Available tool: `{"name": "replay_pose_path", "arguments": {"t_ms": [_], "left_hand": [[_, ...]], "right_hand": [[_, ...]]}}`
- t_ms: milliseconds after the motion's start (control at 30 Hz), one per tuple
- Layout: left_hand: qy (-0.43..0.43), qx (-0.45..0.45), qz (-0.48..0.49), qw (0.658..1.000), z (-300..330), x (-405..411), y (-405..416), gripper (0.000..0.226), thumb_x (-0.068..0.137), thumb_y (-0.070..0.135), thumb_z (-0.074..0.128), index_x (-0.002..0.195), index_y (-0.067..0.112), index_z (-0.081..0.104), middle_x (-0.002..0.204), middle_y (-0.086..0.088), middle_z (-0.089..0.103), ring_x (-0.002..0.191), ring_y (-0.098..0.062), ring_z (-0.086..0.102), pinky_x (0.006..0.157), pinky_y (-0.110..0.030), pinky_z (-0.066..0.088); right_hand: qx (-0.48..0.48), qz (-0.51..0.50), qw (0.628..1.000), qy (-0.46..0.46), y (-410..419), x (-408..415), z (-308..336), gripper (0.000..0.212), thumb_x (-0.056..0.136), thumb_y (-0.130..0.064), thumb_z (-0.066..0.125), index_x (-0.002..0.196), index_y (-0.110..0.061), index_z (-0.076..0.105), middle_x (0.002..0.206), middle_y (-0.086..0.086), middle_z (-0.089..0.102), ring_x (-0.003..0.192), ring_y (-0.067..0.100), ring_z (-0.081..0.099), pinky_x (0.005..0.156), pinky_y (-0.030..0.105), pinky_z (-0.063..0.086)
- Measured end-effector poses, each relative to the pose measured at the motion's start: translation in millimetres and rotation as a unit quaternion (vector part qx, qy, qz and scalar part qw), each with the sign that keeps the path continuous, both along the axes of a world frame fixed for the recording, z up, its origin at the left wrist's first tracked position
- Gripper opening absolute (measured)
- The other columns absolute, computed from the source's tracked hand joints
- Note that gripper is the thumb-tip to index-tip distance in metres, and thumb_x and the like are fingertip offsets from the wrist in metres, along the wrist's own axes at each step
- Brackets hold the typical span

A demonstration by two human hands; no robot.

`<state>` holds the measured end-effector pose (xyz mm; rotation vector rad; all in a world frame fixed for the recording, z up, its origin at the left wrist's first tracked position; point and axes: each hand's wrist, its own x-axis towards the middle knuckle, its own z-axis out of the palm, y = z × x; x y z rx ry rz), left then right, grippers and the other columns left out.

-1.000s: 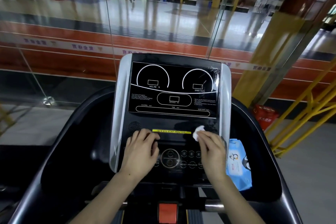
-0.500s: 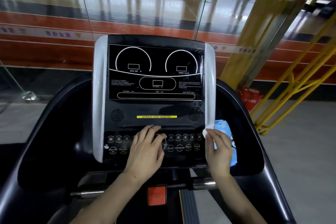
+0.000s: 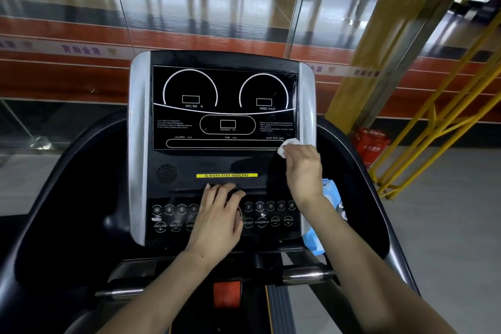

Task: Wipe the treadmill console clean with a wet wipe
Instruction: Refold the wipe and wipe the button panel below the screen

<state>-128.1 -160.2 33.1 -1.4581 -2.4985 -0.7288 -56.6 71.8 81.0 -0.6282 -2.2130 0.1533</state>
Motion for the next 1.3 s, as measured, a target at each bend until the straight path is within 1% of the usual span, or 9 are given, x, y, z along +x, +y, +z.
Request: {"name": "replay_pose_path", "arguments": {"t_ms": [133,233,567,633,767,900,1067,1200,1300], "left_hand": [[-0.007,0.010,-0.007,1.000,-1.0,2.2,2.0,0.048,0.090,0.015,0.067,0.137,0.019,0.055,0.141,-0.007,0.049,0.137,-0.026,0.042,0.126,-0.059,0.022],[-0.012,0.015,-0.014,1.000,-0.7,1.4,-0.3,0.048,0.091,0.014,0.066,0.137,0.018,0.055,0.138,-0.007,0.049,0.136,-0.026,0.041,0.126,-0.059,0.022],[-0.003,-0.030,-0.034,0.999,10.9,-9.3,-1.6,0.058,0.097,0.027,0.056,0.152,0.012,0.046,0.139,-0.001,0.054,0.127,-0.024,0.047,0.122,-0.049,0.033],[-0.006,-0.037,-0.040,0.998,12.0,-11.4,-3.1,0.057,0.099,0.026,0.054,0.153,0.011,0.046,0.140,-0.002,0.052,0.128,-0.025,0.046,0.123,-0.049,0.032],[-0.009,-0.050,-0.051,0.997,13.6,-13.7,-4.8,0.056,0.099,0.027,0.054,0.152,0.011,0.047,0.140,-0.002,0.049,0.127,-0.025,0.043,0.124,-0.049,0.029],[0.012,-0.059,-0.052,0.997,11.9,-13.5,-5.0,0.061,0.097,0.029,0.056,0.154,0.011,0.044,0.143,-0.004,0.048,0.129,-0.027,0.044,0.126,-0.054,0.025],[0.024,-0.059,-0.064,0.996,6.9,-16.0,-9.2,0.064,0.097,0.026,0.057,0.157,0.011,0.040,0.145,-0.004,0.045,0.130,-0.028,0.044,0.129,-0.052,0.018],[0.035,-0.052,-0.053,0.997,4.9,-10.4,-10.3,0.064,0.098,0.027,0.051,0.158,0.010,0.038,0.147,-0.005,0.045,0.133,-0.028,0.043,0.129,-0.053,0.018],[0.021,-0.039,-0.032,0.999,-2.3,3.3,-11.1,0.064,0.097,0.024,0.054,0.158,0.011,0.037,0.156,-0.007,0.041,0.149,-0.028,0.031,0.129,-0.054,0.015]], "right_hand": [[-0.020,0.061,0.998,-0.027,-12.6,-5.8,1.3,0.027,0.077,0.018,0.071,0.085,-0.006,0.077,0.080,0.007,0.075,0.074,0.033,0.063,0.073,0.044,0.057],[-0.060,0.101,0.993,-0.009,-6.9,0.6,8.3,0.018,0.091,0.004,0.070,0.097,-0.009,0.082,0.097,0.004,0.080,0.090,0.031,0.069,0.086,0.045,0.058],[-0.047,0.009,0.996,0.073,-2.1,5.2,19.9,0.022,0.097,0.001,0.066,0.112,-0.007,0.079,0.107,0.004,0.079,0.099,0.025,0.067,0.093,0.033,0.054],[-0.041,0.008,0.998,0.044,0.4,-8.7,32.7,0.023,0.097,0.002,0.062,0.110,-0.006,0.079,0.101,0.005,0.079,0.096,0.027,0.065,0.089,0.028,0.050],[-0.035,0.010,0.999,-0.007,-0.3,-15.9,26.8,0.023,0.093,0.007,0.064,0.102,-0.006,0.080,0.094,0.012,0.078,0.086,0.031,0.065,0.077,0.036,0.056],[-0.050,0.071,0.996,-0.025,-6.1,-0.2,13.4,0.024,0.093,0.006,0.069,0.108,-0.007,0.081,0.112,0.008,0.079,0.096,0.026,0.069,0.091,0.026,0.054],[-0.080,0.046,0.996,0.006,-22.5,40.9,6.0,0.018,0.099,-0.005,0.067,0.106,-0.013,0.081,0.108,-0.002,0.079,0.101,0.016,0.069,0.096,0.014,0.045],[-0.142,0.041,0.988,0.050,-40.2,92.3,-43.8,0.015,0.096,-0.001,0.071,0.102,-0.009,0.081,0.102,0.004,0.072,0.104,0.021,0.068,0.096,0.033,0.053],[-0.107,0.035,0.993,0.021,-39.0,107.5,-67.4,0.016,0.093,0.002,0.073,0.103,-0.006,0.081,0.098,0.007,0.072,0.095,0.023,0.068,0.087,0.036,0.055]]}}
